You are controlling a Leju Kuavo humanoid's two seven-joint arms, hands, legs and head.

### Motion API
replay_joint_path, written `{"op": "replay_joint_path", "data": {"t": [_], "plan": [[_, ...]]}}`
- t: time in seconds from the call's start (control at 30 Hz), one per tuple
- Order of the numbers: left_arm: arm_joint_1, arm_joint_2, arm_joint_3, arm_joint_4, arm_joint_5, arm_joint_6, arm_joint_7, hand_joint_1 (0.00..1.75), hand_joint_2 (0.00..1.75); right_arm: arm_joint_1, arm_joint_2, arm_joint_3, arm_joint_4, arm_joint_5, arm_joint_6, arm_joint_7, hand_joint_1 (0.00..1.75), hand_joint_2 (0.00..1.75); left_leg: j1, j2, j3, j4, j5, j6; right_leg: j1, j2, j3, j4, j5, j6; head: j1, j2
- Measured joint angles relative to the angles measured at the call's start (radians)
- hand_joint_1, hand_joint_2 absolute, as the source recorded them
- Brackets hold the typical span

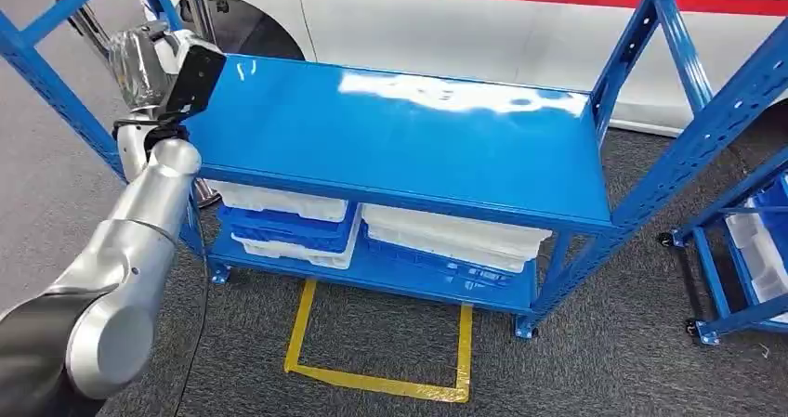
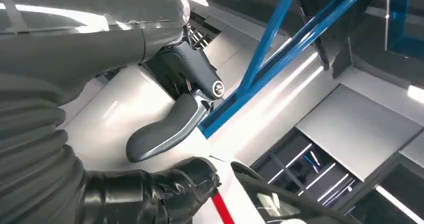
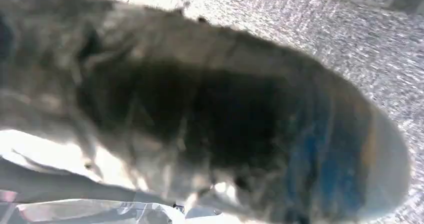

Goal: Take the parts from the cabinet and place them on the table.

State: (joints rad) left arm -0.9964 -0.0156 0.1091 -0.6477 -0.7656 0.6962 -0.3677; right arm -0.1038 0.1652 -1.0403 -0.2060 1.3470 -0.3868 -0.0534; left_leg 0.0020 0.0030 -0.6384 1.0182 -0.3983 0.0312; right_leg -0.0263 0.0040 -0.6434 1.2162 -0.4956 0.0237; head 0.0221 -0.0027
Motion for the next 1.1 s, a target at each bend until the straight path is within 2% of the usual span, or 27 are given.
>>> {"op": "replay_joint_path", "data": {"t": [0.03, 0.07, 0.1, 0.17, 0.2, 0.23, 0.27, 0.33, 0.37, 0.4, 0.43, 0.47, 0.53, 0.57, 0.6, 0.63, 0.7, 0.73, 0.77, 0.8, 0.87, 0.9, 0.93, 1.0, 1.03, 1.07, 1.1], "plan": [[0.0, 0.0, 0.0, -0.004, 0.001, 0.0, 0.0, 1.75, 1.75, 0.0, 0.0, 0.0, 0.0, 0.0, 0.0, 0.0, 0.0, 0.0, 0.002, 0.0, -0.012, 0.013, 0.002, -0.004, -0.005, 0.0, 0.054, -0.077, 0.01, 0.003, 0.0, 0.0], [0.0, 0.0, 0.0, -0.012, 0.001, 0.001, 0.0, 1.75, 1.75, -0.002, 0.001, 0.0, 0.0, 0.0, 0.0, 0.0, 0.0, 0.0, 0.0, -0.001, -0.027, 0.02, 0.006, -0.011, -0.003, 0.003, 0.081, -0.126, -0.039, 0.005, 0.001, 0.0], [0.0, 0.002, 0.0, -0.016, 0.001, 0.001, -0.001, 1.75, 1.75, -0.002, 0.003, 0.0, 0.0, 0.0, -0.001, 0.0, 0.0, 0.0, -0.003, -0.002, -0.033, 0.028, 0.01, -0.016, 0.006, 0.005, 0.078, -0.13, -0.025, -0.011, -0.003, 0.0], [0.0, 0.002, 0.0, -0.017, 0.001, 0.001, -0.001, 1.75, 1.75, 0.0, 0.003, 0.0, 0.0, 0.0, -0.001, 0.001, 0.0, 0.0, -0.004, -0.004, -0.034, 0.026, 0.024, -0.028, 0.006, 0.005, 0.071, -0.132, -0.02, -0.019, -0.003, 0.0], [0.004, 0.001, 0.0, -0.017, 0.002, 0.001, -0.002, 1.75, 1.75, 0.0, 0.003, 0.0, 0.0, 0.0, -0.002, 0.001, 0.0, 0.0, 0.0, -0.004, -0.034, 0.023, 0.032, -0.036, 0.011, 0.005, 0.068, -0.134, -0.013, -0.03, -0.001, 0.0], [0.008, 0.002, 0.0, -0.017, 0.003, 0.001, -0.002, 1.75, 1.75, 0.001, 0.004, 0.0, 0.0, 0.0, -0.002, 0.001, 0.0, 0.0, 0.005, -0.006, -0.039, 0.028, 0.028, -0.039, 0.005, 0.002, 0.06, -0.144, 0.0, -0.043, -0.002, 0.0], [0.012, 0.005, 0.0, -0.018, 0.004, 0.001, -0.002, 1.75, 1.75, -0.003, 0.004, 0.0, 0.0, 0.0, -0.002, 0.002, 0.0, 0.0, 0.006, -0.005, -0.052, 0.05, -0.014, -0.044, 0.006, -0.002, 0.053, -0.145, 0.012, -0.051, -0.002, 0.0], [0.011, 0.007, 0.0, -0.021, 0.005, 0.001, -0.003, 1.75, 1.75, -0.004, 0.004, 0.0, 0.0, 0.001, -0.003, 0.002, 0.0, 0.0, 0.007, -0.005, -0.086, 0.174, -0.136, -0.051, 0.011, -0.001, 0.024, -0.147, 0.036, -0.06, -0.005, 0.0], [0.012, 0.007, 0.0, -0.022, 0.005, 0.001, -0.003, 1.75, 1.75, -0.004, 0.004, 0.0, 0.0, 0.001, -0.003, 0.002, 0.0, 0.0, 0.007, -0.005, -0.101, 0.244, -0.179, -0.052, 0.014, -0.002, 0.009, -0.147, 0.047, -0.061, -0.005, 0.0], [0.015, 0.007, 0.0, -0.022, 0.005, 0.001, -0.003, 1.75, 1.75, -0.003, 0.004, 0.0, 0.0, 0.002, -0.003, 0.002, 0.0, 0.0, 0.007, -0.005, -0.107, 0.301, -0.199, -0.05, 0.017, -0.003, -0.007, -0.147, 0.058, -0.062, -0.005, 0.0], [0.02, 0.007, 0.0, -0.022, 0.005, 0.002, -0.003, 1.75, 1.75, -0.002, 0.004, 0.0, 0.0, 0.002, -0.003, 0.002, 0.0, 0.0, 0.006, -0.006, -0.097, 0.322, -0.189, -0.046, 0.02, -0.004, -0.022, -0.146, 0.07, -0.064, -0.005, 0.0], [0.024, 0.008, 0.0, -0.022, 0.006, 0.001, -0.003, 1.75, 1.75, -0.002, 0.004, 0.0, 0.0, 0.002, -0.003, 0.002, 0.0, 0.0, 0.004, -0.006, -0.07, 0.306, -0.159, -0.04, 0.022, -0.005, -0.037, -0.146, 0.081, -0.064, -0.005, 0.0], [0.025, 0.009, 0.0, -0.026, 0.006, 0.001, -0.003, 1.75, 1.75, -0.002, 0.006, 0.0, 0.0, 0.003, -0.003, 0.002, 0.0, 0.0, -0.007, -0.006, 0.033, 0.183, -0.101, -0.023, 0.023, -0.005, -0.059, -0.146, 0.103, -0.063, -0.005, 0.0], [0.022, 0.009, 0.0, -0.033, 0.006, 0.002, -0.003, 1.75, 1.75, -0.003, 0.008, 0.0, 0.0, 0.003, -0.003, 0.002, 0.0, 0.0, -0.017, -0.006, 0.1, 0.099, -0.107, -0.012, 0.022, -0.005, -0.065, -0.146, 0.112, -0.063, -0.005, 0.0], [0.014, 0.01, 0.0, -0.041, 0.006, 0.002, -0.004, 1.75, 1.75, -0.003, 0.01, 0.0, 0.0, 0.003, -0.003, 0.002, 0.0, 0.0, -0.022, -0.003, 0.156, 0.006, -0.142, -0.002, 0.026, -0.005, -0.071, -0.146, 0.121, -0.058, -0.005, 0.0], [0.008, 0.01, 0.0, -0.045, 0.006, 0.002, -0.005, 1.75, 1.75, -0.003, 0.012, 0.0, 0.0, 0.004, -0.004, 0.002, 0.0, 0.0, -0.022, -0.002, 0.155, -0.004, -0.144, -0.009, 0.022, -0.007, -0.071, -0.154, 0.134, -0.052, -0.003, 0.0], [-0.001, 0.012, 0.0, -0.045, 0.006, 0.002, -0.005, 1.75, 1.75, -0.004, 0.013, 0.0, 0.0, 0.004, -0.005, 0.002, 0.0, 0.0, -0.027, -0.004, 0.147, -0.013, -0.123, 0.003, 0.016, -0.007, -0.068, -0.171, 0.16, -0.042, -0.006, 0.0], [0.0, 0.013, 0.0, -0.045, 0.007, 0.002, -0.005, 1.75, 1.75, -0.002, 0.014, 0.0, 0.0, 0.004, -0.006, 0.002, 0.0, 0.0, -0.026, 0.0, 0.146, -0.035, -0.099, 0.007, 0.02, -0.005, -0.066, -0.185, 0.174, -0.035, -0.006, 0.0], [0.004, 0.012, 0.0, -0.045, 0.009, 0.002, -0.005, 1.75, 1.75, -0.002, 0.013, 0.0, 0.0, 0.004, -0.006, 0.002, 0.0, 0.0, -0.016, 0.009, 0.146, -0.049, -0.077, 0.009, 0.018, -0.001, -0.077, -0.174, 0.149, -0.034, -0.004, 0.0], [0.004, 0.012, 0.0, -0.045, 0.009, 0.001, -0.005, 1.75, 1.75, -0.002, 0.013, 0.0, 0.0, 0.004, -0.008, 0.002, 0.0, 0.0, -0.019, 0.006, 0.135, -0.059, -0.061, 0.015, 0.023, 0.001, -0.09, -0.142, 0.087, -0.03, -0.004, 0.0], [0.003, 0.011, 0.0, -0.045, 0.01, 0.001, -0.005, 1.75, 1.75, -0.001, 0.013, 0.0, 0.0, 0.004, -0.008, 0.002, 0.0, 0.0, -0.019, 0.006, 0.098, -0.056, -0.033, 0.015, 0.019, 0.0, -0.123, 0.001, -0.037, -0.025, -0.002, 0.0], [0.003, 0.013, 0.0, -0.045, 0.011, 0.001, -0.003, 1.75, 1.75, 0.0, 0.013, 0.0, 0.0, 0.004, -0.008, 0.002, 0.0, 0.0, -0.019, 0.007, 0.08, -0.053, -0.021, 0.014, 0.018, -0.001, -0.133, 0.068, -0.06, -0.021, -0.003, 0.0], [0.003, 0.014, 0.0, -0.045, 0.013, 0.001, -0.003, 1.75, 1.75, 0.001, 0.013, 0.0, 0.0, 0.005, -0.008, 0.002, 0.0, 0.0, -0.018, 0.007, 0.062, -0.048, -0.01, 0.012, 0.015, -0.001, -0.135, 0.114, -0.052, -0.017, -0.002, 0.0], [0.007, 0.014, 0.0, -0.045, 0.016, 0.001, -0.003, 1.75, 1.75, -0.001, 0.012, 0.0, 0.0, 0.006, -0.009, 0.002, 0.0, 0.0, -0.014, 0.007, 0.023, -0.035, 0.008, 0.004, 0.006, -0.002, -0.087, 0.097, 0.027, -0.008, -0.002, 0.0], [0.007, 0.015, 0.0, -0.045, 0.018, 0.001, -0.003, 1.75, 1.75, -0.002, 0.011, 0.0, 0.0, 0.006, -0.01, 0.002, 0.0, 0.0, -0.01, 0.007, 0.002, -0.022, 0.014, -0.002, 0.001, -0.003, -0.034, 0.036, 0.05, -0.003, -0.002, 0.0], [0.006, 0.016, 0.0, -0.045, 0.019, 0.001, -0.003, 1.75, 1.75, -0.003, 0.012, 0.0, 0.0, 0.008, -0.011, 0.002, 0.0, 0.0, -0.007, 0.006, -0.014, -0.005, 0.018, -0.007, -0.005, -0.003, 0.032, -0.049, 0.036, 0.002, -0.002, 0.0], [0.005, 0.017, 0.0, -0.049, 0.02, 0.001, -0.003, 1.75, 1.75, -0.005, 0.012, 0.0, 0.0, 0.008, -0.011, 0.002, 0.0, 0.0, -0.009, 0.006, -0.034, 0.01, 0.019, -0.013, 0.002, 0.001, 0.085, -0.129, -0.019, 0.006, -0.002, 0.0]]}}
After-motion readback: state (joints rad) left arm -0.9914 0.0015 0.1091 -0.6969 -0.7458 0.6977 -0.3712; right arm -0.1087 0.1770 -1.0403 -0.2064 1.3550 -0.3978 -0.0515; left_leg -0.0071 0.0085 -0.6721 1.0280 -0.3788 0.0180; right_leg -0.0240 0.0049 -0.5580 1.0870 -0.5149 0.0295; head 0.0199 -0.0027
